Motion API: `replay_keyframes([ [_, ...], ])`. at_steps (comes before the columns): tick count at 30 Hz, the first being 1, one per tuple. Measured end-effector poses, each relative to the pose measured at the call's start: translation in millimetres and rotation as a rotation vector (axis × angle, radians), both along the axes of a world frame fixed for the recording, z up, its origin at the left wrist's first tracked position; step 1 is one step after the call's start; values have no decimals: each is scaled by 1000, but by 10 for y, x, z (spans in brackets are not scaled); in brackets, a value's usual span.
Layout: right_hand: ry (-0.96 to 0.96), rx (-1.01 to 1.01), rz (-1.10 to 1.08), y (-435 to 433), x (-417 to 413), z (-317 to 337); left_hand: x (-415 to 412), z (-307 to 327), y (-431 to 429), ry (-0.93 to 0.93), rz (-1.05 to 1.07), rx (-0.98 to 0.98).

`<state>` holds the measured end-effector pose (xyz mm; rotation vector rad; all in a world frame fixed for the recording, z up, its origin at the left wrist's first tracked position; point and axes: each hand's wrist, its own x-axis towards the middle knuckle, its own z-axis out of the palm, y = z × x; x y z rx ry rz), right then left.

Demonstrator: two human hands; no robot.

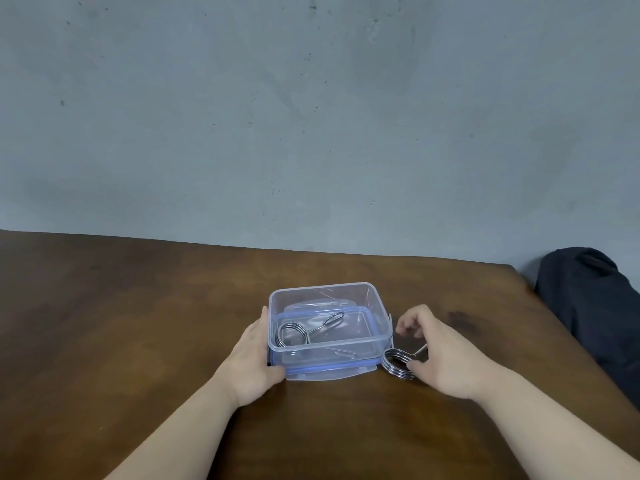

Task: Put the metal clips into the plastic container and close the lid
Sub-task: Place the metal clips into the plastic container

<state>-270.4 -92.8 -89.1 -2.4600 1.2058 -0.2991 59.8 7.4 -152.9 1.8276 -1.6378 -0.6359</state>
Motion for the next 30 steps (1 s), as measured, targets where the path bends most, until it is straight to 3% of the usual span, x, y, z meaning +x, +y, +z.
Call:
replay_keyframes([
  [10,256,146,157,-85,-30,-7,-12,-2,6,20,-15,-12],
  [15,318,145,33,-83,-42,-63,-11,-6,-3,33,-21,-18],
  [22,460,156,108,-14,-42,12,-40,30,32,70,-25,-22],
  [30,372,241,148,167,52,12,-29,29,24,63,-33,-31],
])
